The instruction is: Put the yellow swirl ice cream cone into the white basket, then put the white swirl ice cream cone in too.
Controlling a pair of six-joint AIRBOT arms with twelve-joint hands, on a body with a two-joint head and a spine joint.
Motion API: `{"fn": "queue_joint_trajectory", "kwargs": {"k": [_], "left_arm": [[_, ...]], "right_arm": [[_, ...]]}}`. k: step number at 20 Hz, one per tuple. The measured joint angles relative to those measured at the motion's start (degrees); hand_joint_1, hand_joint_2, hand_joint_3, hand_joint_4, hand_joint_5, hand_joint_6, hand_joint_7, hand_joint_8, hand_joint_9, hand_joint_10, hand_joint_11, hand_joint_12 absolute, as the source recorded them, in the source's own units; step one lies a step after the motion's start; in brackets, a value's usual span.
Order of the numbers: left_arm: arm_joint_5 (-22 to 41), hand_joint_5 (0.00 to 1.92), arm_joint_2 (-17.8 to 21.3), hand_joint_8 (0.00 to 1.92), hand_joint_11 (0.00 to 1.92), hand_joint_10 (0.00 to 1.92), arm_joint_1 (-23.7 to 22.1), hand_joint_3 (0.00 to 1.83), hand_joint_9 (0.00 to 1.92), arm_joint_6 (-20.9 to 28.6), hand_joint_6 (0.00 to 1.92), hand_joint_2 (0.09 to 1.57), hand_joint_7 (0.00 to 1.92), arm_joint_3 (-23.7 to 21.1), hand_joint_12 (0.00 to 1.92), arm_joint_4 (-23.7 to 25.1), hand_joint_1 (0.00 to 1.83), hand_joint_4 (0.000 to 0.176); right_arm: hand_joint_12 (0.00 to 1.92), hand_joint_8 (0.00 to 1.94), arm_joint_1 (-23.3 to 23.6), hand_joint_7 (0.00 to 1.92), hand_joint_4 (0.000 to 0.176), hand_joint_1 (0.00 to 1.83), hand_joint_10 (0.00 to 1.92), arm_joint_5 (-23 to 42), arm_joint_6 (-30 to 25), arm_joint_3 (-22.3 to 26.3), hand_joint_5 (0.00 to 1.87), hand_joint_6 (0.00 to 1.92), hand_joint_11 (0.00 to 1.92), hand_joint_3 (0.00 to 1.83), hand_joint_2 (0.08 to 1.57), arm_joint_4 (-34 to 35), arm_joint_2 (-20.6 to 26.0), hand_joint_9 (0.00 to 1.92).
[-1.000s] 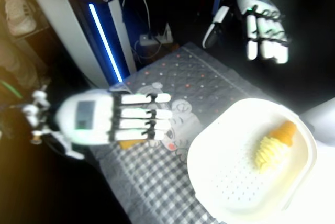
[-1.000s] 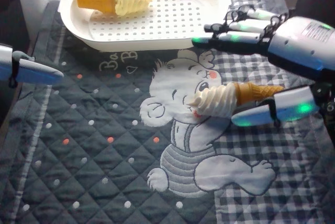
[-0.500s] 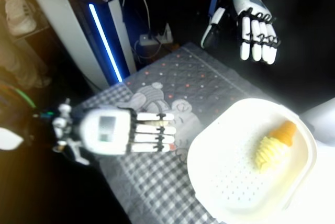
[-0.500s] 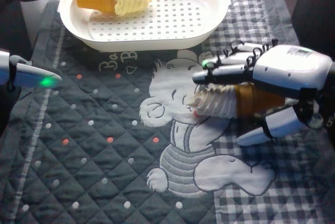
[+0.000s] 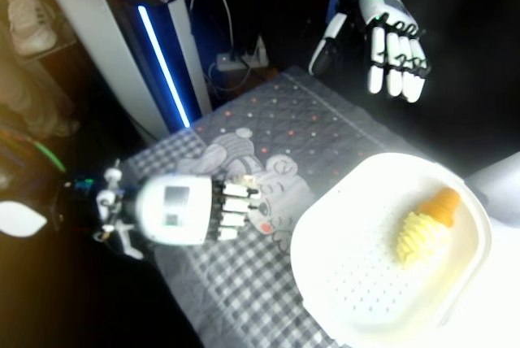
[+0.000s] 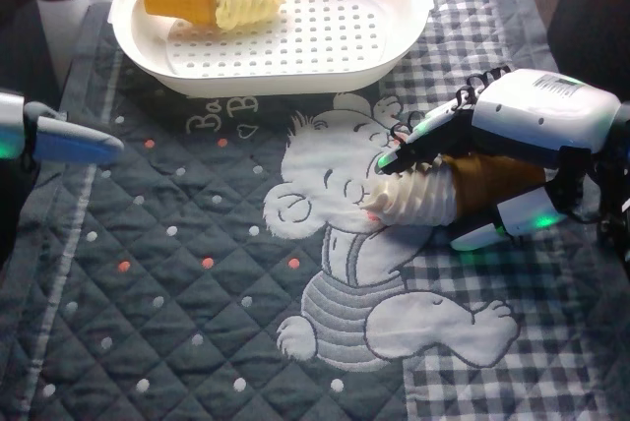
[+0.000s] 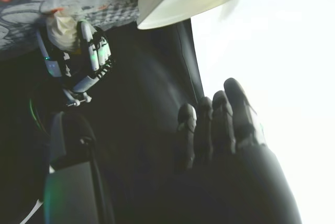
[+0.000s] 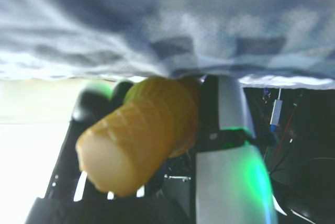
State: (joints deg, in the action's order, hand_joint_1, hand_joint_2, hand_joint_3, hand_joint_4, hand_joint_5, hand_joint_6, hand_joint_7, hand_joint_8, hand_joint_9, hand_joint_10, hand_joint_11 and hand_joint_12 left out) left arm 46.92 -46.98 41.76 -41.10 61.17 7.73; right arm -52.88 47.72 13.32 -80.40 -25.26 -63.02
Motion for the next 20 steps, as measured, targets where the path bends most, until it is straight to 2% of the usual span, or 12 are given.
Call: {"fn": "queue_joint_trajectory", "kwargs": {"k": [3,6,7,8,9,10,12,13,14,18,19,20], "left_arm": [[0.2,0.3,0.15,0.0,0.0,0.01,1.9,0.0,0.13,0.39,0.0,0.83,0.18,-0.22,0.51,-1.14,0.85,0.035],[2.32,0.31,1.16,0.0,0.0,0.0,4.9,0.0,0.13,0.79,0.0,0.84,0.19,-0.79,0.51,-3.56,0.86,0.016],[2.6,0.31,1.16,0.0,0.0,0.0,4.9,0.0,0.13,0.79,0.0,0.84,0.19,-0.72,0.5,-4.17,0.88,0.002],[2.93,0.32,1.16,0.0,0.0,0.0,4.87,0.0,0.14,0.79,0.0,0.85,0.2,-0.72,0.55,-4.2,0.86,0.0],[3.26,0.32,1.16,0.0,0.0,0.0,4.83,0.0,0.15,0.81,0.0,0.84,0.2,-0.72,0.56,-3.78,0.82,0.0],[3.43,0.35,1.14,0.0,0.0,0.01,4.85,0.0,0.18,0.79,0.0,0.83,0.22,-0.72,0.63,-3.65,0.81,0.0],[3.67,0.35,1.11,0.0,0.0,0.01,4.83,0.0,0.18,0.79,0.0,0.82,0.22,-0.72,0.64,-3.76,0.81,0.0],[3.74,0.35,1.01,0.0,0.0,0.01,4.83,0.0,0.18,0.79,0.0,0.83,0.22,-0.72,0.67,-3.98,0.84,0.0],[3.76,0.36,0.87,0.0,0.0,0.01,4.83,0.0,0.2,0.79,0.0,0.83,0.23,-0.7,0.71,-4.02,0.84,0.0],[3.87,0.34,0.28,0.0,0.0,0.0,4.76,0.0,0.17,0.81,0.0,0.82,0.2,-0.55,0.66,-3.8,0.88,0.013],[4.02,0.34,0.28,0.0,0.0,0.0,4.76,0.0,0.17,0.81,0.0,0.82,0.2,-0.52,0.66,-3.87,0.88,0.013],[4.11,0.34,-0.11,0.0,0.0,0.0,4.76,0.0,0.17,0.81,0.0,0.83,0.19,-0.04,0.66,-3.93,0.89,0.0]], "right_arm": [[1.88,1.3,6.51,0.97,0.0,1.26,1.56,-2.8,0.94,-0.22,1.05,0.64,0.81,0.0,1.12,-6.32,1.07,0.95],[1.34,0.8,14.01,1.11,0.0,1.37,1.19,-2.82,0.92,-0.04,1.01,0.74,0.85,0.0,1.08,-9.07,3.91,1.01],[1.24,0.8,15.5,1.17,0.0,1.29,0.85,-2.32,0.9,0.07,1.1,0.64,0.88,0.0,1.05,-9.09,4.39,1.09],[1.29,0.85,16.06,1.16,0.0,1.28,0.8,-2.12,0.83,0.07,1.1,0.64,0.94,0.0,1.05,-9.73,4.59,1.14],[1.51,0.92,17.53,1.14,0.0,1.28,1.2,-2.45,0.72,-0.07,1.1,0.61,0.94,0.0,1.06,-11.56,4.57,1.07],[1.37,0.76,19.06,1.19,0.0,1.27,1.1,-2.62,0.74,-0.92,1.07,0.74,0.97,0.0,1.05,-12.68,4.11,1.09],[1.19,0.56,21.66,1.19,0.0,1.37,1.13,-2.62,2.27,-3.85,0.99,0.82,0.99,0.0,1.06,-8.81,2.32,1.07],[1.05,0.3,22.93,1.29,0.0,1.42,0.83,-2.58,2.69,-6.4,1.04,0.79,1.06,0.0,1.02,-5.49,0.24,1.19],[0.8,0.37,23.45,1.27,0.0,1.41,0.7,-2.71,2.86,-8.57,1.03,0.85,1.17,0.0,1.02,-3.98,-1.77,1.25],[0.74,0.06,26.49,1.4,0.0,1.41,0.9,-9.92,2.91,-16.2,1.07,0.76,1.12,0.0,1.02,-4.98,-11.69,1.17],[0.74,0.06,27.69,1.4,0.0,1.41,0.9,-11.43,2.91,-18.27,1.07,0.76,1.12,0.0,1.02,-4.74,-13.73,1.17],[0.82,0.41,28.94,1.24,0.0,1.4,0.94,-13.05,2.95,-21.51,1.04,0.82,0.9,0.01,1.03,-3.5,-16.37,1.1]]}}
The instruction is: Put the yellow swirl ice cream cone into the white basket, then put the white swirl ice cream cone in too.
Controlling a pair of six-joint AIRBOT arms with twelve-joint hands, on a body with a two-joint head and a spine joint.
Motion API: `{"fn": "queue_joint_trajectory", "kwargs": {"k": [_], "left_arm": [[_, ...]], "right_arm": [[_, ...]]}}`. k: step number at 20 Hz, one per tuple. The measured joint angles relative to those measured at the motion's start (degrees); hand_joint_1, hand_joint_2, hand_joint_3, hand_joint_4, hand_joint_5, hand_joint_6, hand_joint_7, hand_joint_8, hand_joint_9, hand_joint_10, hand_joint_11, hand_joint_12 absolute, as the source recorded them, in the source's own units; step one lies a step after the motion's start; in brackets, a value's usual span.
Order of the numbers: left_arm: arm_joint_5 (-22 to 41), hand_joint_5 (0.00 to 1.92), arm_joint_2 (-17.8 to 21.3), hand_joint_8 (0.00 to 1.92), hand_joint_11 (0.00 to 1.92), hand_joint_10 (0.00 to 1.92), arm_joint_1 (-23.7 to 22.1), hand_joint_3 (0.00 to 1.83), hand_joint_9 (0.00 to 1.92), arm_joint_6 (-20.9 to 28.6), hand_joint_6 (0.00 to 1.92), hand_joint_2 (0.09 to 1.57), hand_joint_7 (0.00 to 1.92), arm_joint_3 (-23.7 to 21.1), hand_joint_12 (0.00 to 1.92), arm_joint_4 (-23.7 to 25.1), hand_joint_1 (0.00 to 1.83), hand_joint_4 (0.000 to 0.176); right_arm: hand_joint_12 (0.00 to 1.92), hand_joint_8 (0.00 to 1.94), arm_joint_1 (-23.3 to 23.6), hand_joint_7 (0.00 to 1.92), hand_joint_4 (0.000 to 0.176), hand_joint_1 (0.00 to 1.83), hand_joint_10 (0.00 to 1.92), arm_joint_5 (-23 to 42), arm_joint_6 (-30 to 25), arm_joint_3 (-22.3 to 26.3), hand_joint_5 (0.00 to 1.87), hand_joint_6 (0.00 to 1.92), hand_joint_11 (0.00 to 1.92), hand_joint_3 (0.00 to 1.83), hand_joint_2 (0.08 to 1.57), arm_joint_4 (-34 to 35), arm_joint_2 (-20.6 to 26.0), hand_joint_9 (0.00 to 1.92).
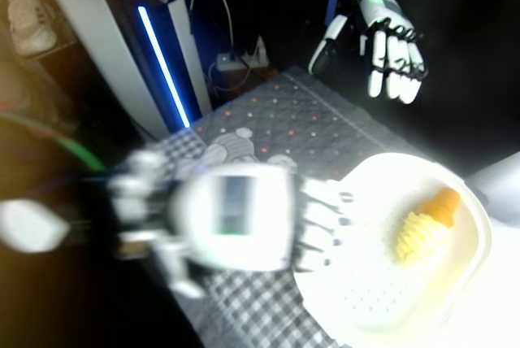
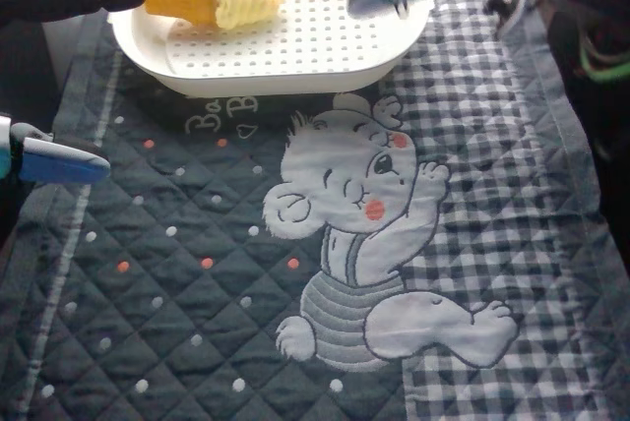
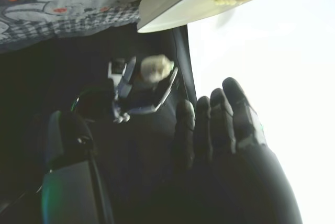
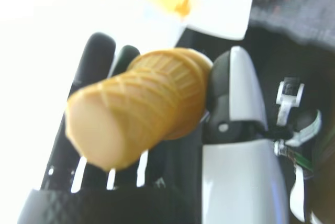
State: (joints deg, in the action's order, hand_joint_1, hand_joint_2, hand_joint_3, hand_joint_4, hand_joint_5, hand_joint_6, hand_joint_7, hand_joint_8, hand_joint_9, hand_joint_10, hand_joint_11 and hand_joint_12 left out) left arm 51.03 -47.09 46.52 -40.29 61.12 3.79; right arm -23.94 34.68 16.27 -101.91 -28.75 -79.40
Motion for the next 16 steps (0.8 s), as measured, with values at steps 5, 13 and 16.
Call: {"fn": "queue_joint_trajectory", "kwargs": {"k": [5,13,16], "left_arm": [[-0.61,0.34,-2.47,0.0,0.0,0.01,-2.05,0.0,0.19,0.98,0.0,0.82,0.2,1.6,0.67,1.16,0.87,0.014],[1.33,0.27,-1.7,0.0,0.0,0.0,-0.28,0.0,0.21,1.73,0.0,0.82,0.19,0.81,0.75,-0.02,0.8,0.0],[7.96,0.32,-0.7,0.01,0.0,0.02,2.97,0.0,0.17,1.68,0.02,0.82,0.23,-0.04,0.51,-5.49,0.88,0.0]], "right_arm": [[1.43,0.01,0.2,0.27,0.138,0.74,0.09,-9.4,0.04,-6.8,0.23,0.01,0.18,0.0,0.89,-2.03,-6.86,0.51],[0.01,0.0,0.46,0.0,0.176,0.57,0.0,-7.52,-1.53,-2.25,0.0,0.0,0.0,0.01,0.87,-1.27,-2.6,0.0],[0.0,0.0,0.46,0.0,0.176,0.63,0.0,1.51,-1.46,6.62,0.0,0.0,0.0,0.0,0.85,4.79,4.61,0.0]]}}
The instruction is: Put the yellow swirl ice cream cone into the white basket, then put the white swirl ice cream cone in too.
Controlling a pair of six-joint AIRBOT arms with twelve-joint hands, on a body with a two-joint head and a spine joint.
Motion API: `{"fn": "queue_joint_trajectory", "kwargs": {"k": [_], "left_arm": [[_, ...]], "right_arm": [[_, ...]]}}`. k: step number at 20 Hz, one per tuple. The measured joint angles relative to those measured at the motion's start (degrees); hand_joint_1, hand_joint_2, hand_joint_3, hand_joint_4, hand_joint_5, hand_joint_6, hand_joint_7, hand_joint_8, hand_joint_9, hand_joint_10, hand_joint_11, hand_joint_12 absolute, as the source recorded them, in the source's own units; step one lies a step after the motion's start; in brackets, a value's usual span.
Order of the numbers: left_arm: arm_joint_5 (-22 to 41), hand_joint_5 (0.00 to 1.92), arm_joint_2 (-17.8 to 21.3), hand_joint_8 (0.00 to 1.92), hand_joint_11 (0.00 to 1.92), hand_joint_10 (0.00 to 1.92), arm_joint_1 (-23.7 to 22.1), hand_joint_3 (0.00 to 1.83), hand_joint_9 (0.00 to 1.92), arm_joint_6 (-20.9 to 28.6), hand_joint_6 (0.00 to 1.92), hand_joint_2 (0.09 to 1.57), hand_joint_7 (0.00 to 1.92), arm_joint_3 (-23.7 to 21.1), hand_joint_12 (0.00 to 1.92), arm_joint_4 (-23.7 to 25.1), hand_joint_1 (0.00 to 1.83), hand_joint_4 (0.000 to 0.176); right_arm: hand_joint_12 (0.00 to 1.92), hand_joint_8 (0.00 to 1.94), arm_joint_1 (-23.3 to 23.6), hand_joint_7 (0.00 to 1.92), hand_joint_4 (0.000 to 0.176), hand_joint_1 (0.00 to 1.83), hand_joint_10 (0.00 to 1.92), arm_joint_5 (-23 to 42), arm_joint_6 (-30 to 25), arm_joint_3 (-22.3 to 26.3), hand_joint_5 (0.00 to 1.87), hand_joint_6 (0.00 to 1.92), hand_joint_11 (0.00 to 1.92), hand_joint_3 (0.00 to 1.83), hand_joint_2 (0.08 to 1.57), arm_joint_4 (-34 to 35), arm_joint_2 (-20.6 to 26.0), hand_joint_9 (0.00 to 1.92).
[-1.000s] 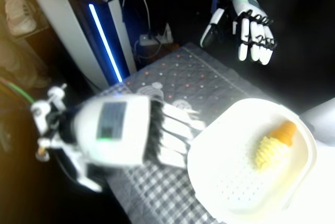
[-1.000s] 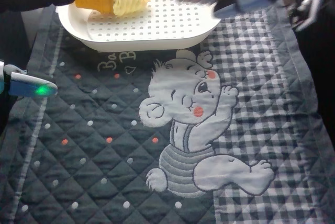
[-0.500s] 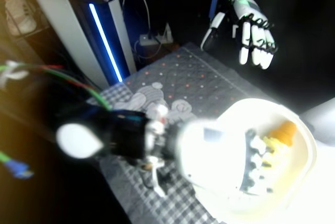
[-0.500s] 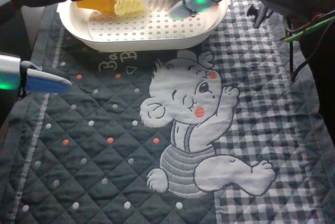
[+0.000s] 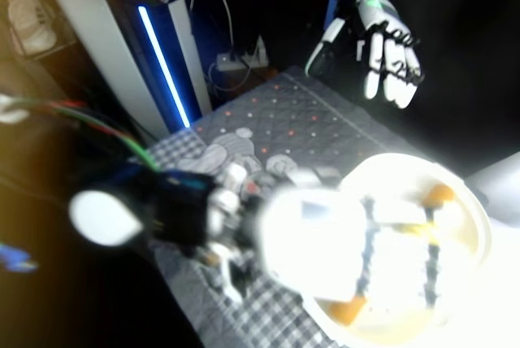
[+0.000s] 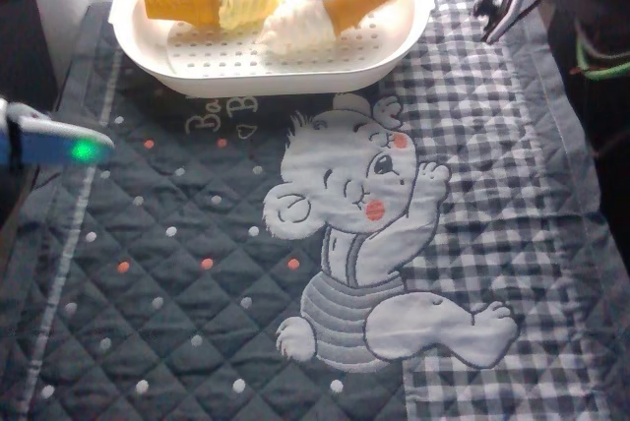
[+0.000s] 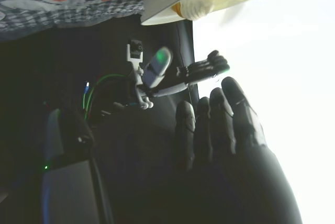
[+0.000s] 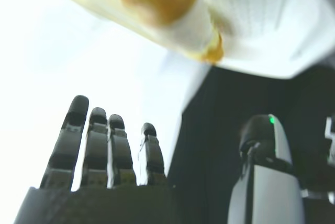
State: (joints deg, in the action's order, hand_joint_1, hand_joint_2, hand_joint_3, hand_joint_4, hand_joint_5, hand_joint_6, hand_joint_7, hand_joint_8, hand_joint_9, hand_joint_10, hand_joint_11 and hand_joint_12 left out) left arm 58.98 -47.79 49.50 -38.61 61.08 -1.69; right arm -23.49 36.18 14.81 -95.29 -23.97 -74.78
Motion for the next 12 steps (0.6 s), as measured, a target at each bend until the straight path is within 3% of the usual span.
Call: {"fn": "queue_joint_trajectory", "kwargs": {"k": [1,2,4,5,6,7,8,9,10,11,12], "left_arm": [[2.71,0.33,0.57,0.01,0.0,0.02,1.66,0.01,0.19,0.02,0.01,0.84,0.24,-0.61,0.57,-1.92,0.87,0.008],[5.35,0.27,1.29,0.0,0.0,0.0,3.54,0.0,0.13,-0.15,0.0,0.84,0.19,-1.27,0.51,-3.67,0.89,0.04],[12.61,0.23,1.9,0.0,0.0,0.0,8.02,0.0,0.11,-0.2,0.0,0.84,0.17,-2.6,0.43,-8.44,0.89,0.047],[17.66,0.15,1.9,0.0,0.0,0.01,10.69,0.01,0.14,-0.22,0.0,0.87,0.16,-3.32,0.5,-10.75,0.76,0.06],[21.05,0.12,1.9,0.0,0.0,0.0,12.22,0.02,0.13,-0.17,0.0,0.89,0.12,-4.04,0.64,-12.37,0.7,0.106],[23.15,0.12,1.88,0.0,0.0,0.0,12.79,0.02,0.13,0.11,0.0,0.89,0.12,-4.48,0.64,-13.05,0.7,0.106],[27.85,0.17,1.88,0.0,0.0,0.01,14.45,0.02,0.18,1.2,0.01,0.94,0.15,-5.07,1.04,-13.46,0.6,0.092],[30.58,0.16,1.9,0.0,0.0,0.0,15.85,0.02,0.16,1.79,0.0,0.97,0.11,-5.62,0.92,-13.44,0.57,0.094],[32.65,0.14,1.9,0.0,0.0,0.0,17.22,0.04,0.1,2.6,0.0,1.04,0.03,-6.45,0.81,-13.42,0.51,0.067],[32.59,0.12,1.79,0.0,0.0,0.0,17.31,0.02,0.07,2.62,0.0,1.05,0.01,-6.71,0.76,-13.46,0.44,0.074],[32.92,0.02,1.42,0.0,0.0,0.0,17.27,0.03,0.04,2.69,0.0,1.11,0.0,-6.69,0.63,-13.73,0.33,0.025]], "right_arm": [[0.0,0.0,-0.04,0.0,0.176,0.63,0.0,3.1,1.07,2.91,0.0,0.0,0.0,0.0,0.85,2.64,2.6,0.0],[0.0,0.0,-0.04,0.0,0.176,0.66,0.0,5.81,4.81,6.23,0.0,0.0,0.0,0.0,0.86,5.95,5.53,0.0],[0.0,0.0,-3.04,0.0,0.176,0.67,0.0,13.75,11.02,12.76,0.0,0.0,0.0,0.0,0.86,12.68,11.34,0.0],[0.0,0.0,-7.45,0.0,0.176,0.72,0.0,20.13,10.97,15.47,0.0,0.0,0.0,0.01,0.88,15.76,13.97,0.0],[0.0,0.0,-12.11,0.0,0.151,0.75,0.0,23.89,11.08,17.59,0.0,0.0,0.0,0.0,0.87,17.88,15.74,0.0],[0.0,0.0,-14.53,0.0,0.151,0.75,0.0,25.42,11.21,18.91,0.0,0.0,0.0,0.0,0.87,19.28,16.61,0.0],[0.0,0.01,-18.97,0.02,0.168,0.79,0.0,29.66,11.23,21.62,0.0,0.0,0.0,0.0,0.85,22.62,18.27,0.0],[0.0,0.01,-21.79,0.13,0.174,0.7,0.01,33.64,11.23,23.12,0.12,0.01,0.0,0.0,0.8,24.48,19.43,0.06],[0.0,0.0,-25.07,0.08,0.114,0.57,0.01,38.88,11.26,24.72,0.09,0.0,0.0,0.01,0.9,26.69,20.79,0.07],[0.0,0.0,-27.85,0.05,0.117,0.52,0.0,43.21,11.28,26.03,0.04,0.0,0.0,0.02,0.93,29.46,21.53,0.07],[0.0,0.0,-31.65,0.04,0.158,0.56,0.0,47.87,11.28,27.58,0.01,0.0,0.0,0.0,0.91,32.13,21.79,0.06]]}}
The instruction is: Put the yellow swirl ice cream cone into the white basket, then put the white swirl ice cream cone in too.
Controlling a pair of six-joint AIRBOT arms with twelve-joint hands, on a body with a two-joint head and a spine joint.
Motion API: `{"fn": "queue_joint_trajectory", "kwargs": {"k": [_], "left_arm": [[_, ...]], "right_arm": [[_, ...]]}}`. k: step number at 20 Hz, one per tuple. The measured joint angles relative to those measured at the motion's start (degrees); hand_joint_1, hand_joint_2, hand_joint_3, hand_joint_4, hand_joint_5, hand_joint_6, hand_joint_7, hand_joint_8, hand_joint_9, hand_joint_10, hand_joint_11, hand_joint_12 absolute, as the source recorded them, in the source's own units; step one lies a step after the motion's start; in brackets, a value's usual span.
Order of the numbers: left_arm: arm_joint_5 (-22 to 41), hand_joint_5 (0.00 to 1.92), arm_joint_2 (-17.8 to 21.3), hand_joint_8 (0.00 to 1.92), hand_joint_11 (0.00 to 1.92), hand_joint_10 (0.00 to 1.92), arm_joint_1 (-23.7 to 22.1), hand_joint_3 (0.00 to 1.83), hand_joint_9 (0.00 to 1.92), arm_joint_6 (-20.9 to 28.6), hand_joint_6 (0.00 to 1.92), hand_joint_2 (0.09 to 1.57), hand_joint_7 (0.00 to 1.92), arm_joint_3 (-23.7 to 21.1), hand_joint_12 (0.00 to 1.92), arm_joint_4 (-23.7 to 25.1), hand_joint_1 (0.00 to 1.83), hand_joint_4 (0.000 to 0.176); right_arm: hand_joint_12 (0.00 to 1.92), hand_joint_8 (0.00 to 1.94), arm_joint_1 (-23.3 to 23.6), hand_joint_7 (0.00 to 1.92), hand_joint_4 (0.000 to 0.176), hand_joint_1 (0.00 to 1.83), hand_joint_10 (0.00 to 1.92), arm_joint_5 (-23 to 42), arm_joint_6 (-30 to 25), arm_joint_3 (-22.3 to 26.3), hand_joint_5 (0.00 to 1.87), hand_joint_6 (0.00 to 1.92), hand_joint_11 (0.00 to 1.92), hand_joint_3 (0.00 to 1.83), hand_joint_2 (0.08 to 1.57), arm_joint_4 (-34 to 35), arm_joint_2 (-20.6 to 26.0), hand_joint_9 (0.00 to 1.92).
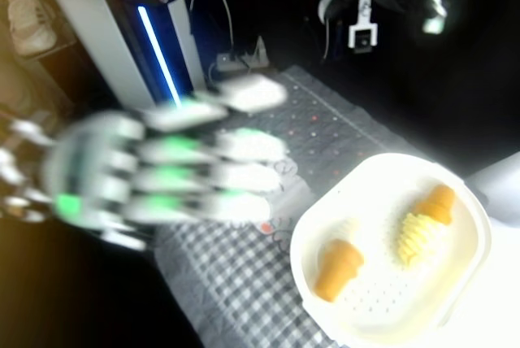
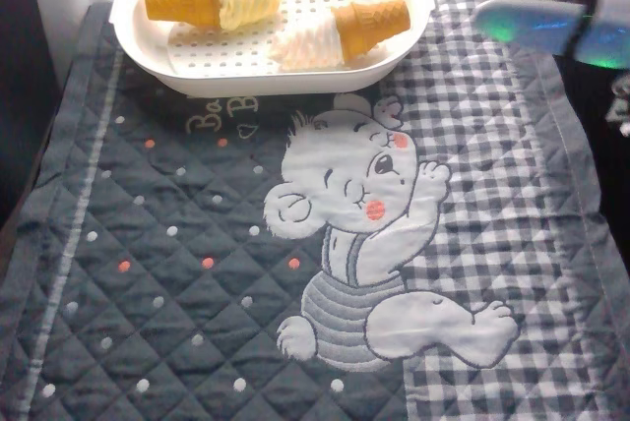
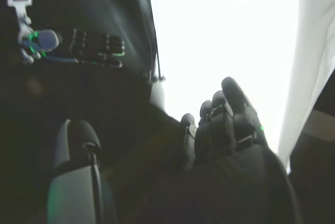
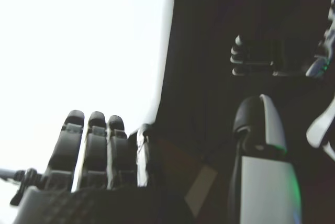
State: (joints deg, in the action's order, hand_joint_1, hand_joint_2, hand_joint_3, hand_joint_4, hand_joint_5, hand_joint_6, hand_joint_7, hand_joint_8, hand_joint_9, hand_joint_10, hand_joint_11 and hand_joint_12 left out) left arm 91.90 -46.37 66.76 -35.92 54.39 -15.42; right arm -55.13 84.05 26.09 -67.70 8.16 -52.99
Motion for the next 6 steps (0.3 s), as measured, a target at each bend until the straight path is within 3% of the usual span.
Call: {"fn": "queue_joint_trajectory", "kwargs": {"k": [1,3,4,5,6], "left_arm": [[0.42,0.0,-0.52,0.0,0.0,0.02,0.0,0.02,0.12,0.11,0.0,1.19,0.03,0.0,0.69,-0.37,0.23,0.0],[0.52,0.0,-1.77,0.01,0.0,0.01,-0.31,0.02,0.15,1.79,0.0,1.36,0.1,0.0,0.56,-0.52,0.06,0.0],[0.09,0.0,-2.14,0.0,0.0,0.01,-0.81,0.0,0.12,2.75,0.0,1.31,0.02,-0.02,0.37,0.31,0.02,0.102],[0.02,0.0,-2.14,0.0,0.0,0.0,-1.36,0.0,0.09,2.82,0.0,1.23,0.0,0.0,0.27,1.57,0.19,0.144],[-0.13,0.0,-2.16,0.0,0.0,0.0,-2.49,0.0,0.06,2.78,0.0,1.21,0.0,0.02,0.3,3.02,0.11,0.153]], "right_arm": [[0.0,0.0,-3.1,0.01,0.104,0.62,0.0,3.37,-0.02,1.27,0.0,0.0,0.0,0.01,0.93,1.6,0.04,0.03],[0.03,0.01,-7.65,0.06,0.06,0.52,0.01,7.13,-0.31,3.78,0.0,0.0,0.06,0.01,1.02,3.13,-0.13,0.08],[0.07,0.01,-7.67,0.15,0.055,0.35,0.02,8.26,-1.09,4.22,0.04,0.0,0.14,0.01,1.09,2.95,-0.22,0.17],[0.05,0.01,-7.52,0.11,0.059,0.17,0.01,9.4,-1.46,4.15,0.04,0.0,0.1,0.02,1.15,2.64,-0.07,0.15],[0.1,0.0,-7.52,0.13,0.041,0.23,0.0,10.1,-1.66,4.15,0.2,0.02,0.14,0.01,1.21,2.43,0.39,0.17]]}}
